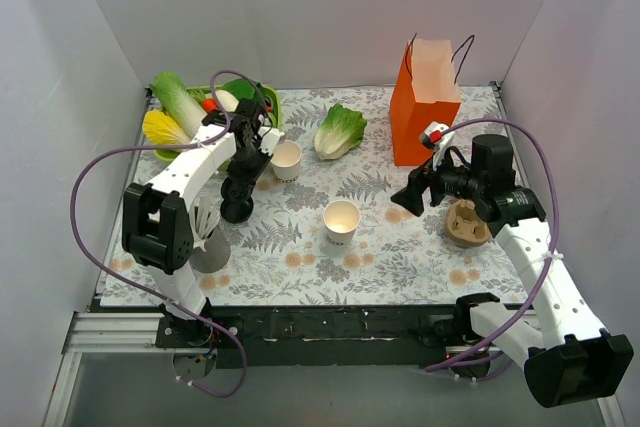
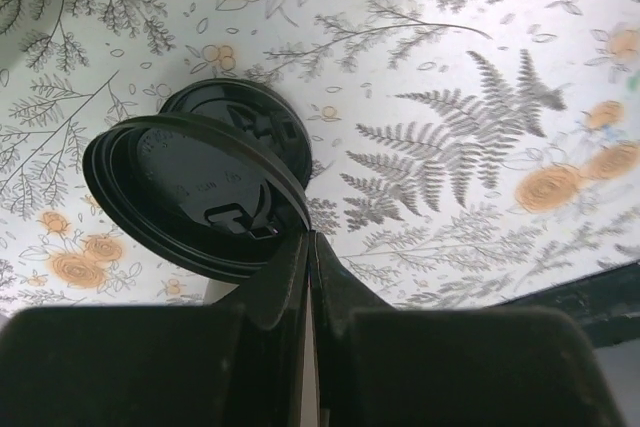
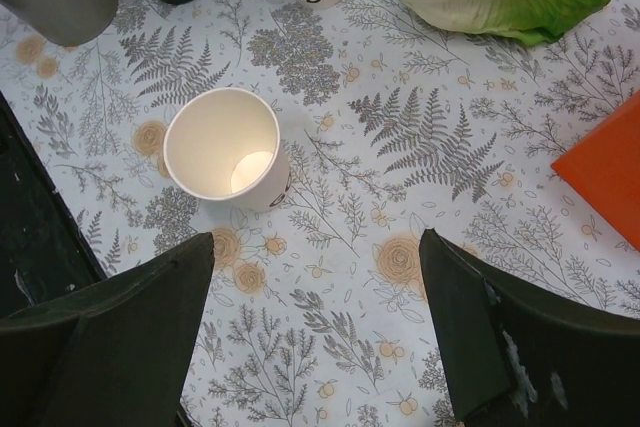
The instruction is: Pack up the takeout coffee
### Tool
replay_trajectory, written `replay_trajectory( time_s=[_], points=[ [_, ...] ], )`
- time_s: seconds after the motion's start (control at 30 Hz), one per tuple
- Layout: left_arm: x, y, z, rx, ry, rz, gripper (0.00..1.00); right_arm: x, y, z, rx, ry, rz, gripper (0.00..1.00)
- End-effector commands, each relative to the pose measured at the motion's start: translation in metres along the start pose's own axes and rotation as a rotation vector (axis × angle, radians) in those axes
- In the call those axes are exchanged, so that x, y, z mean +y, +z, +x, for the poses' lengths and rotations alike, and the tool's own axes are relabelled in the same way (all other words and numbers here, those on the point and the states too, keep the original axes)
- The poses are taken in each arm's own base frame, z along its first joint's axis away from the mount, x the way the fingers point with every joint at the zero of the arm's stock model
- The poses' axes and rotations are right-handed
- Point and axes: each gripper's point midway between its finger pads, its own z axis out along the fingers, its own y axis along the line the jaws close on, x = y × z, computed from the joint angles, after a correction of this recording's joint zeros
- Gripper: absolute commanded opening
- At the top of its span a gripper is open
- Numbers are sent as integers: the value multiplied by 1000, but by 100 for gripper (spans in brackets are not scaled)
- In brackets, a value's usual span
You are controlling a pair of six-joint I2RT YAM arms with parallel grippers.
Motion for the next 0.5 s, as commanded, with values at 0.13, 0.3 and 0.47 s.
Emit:
replay_trajectory(
  time_s=[0.13, 0.3, 0.47],
  points=[
    [-54, -101, -28, -270, 22, 287, 0, 5, 3, -14, -26, -44, -59, 91],
    [-107, -156, -51, -465, 105, 589, 0, 8, 4, -18, -31, -40, -95, 91],
    [-151, -201, -64, -622, 162, 876, 0, 11, 8, -15, -15, -41, -133, 91]
  ],
)
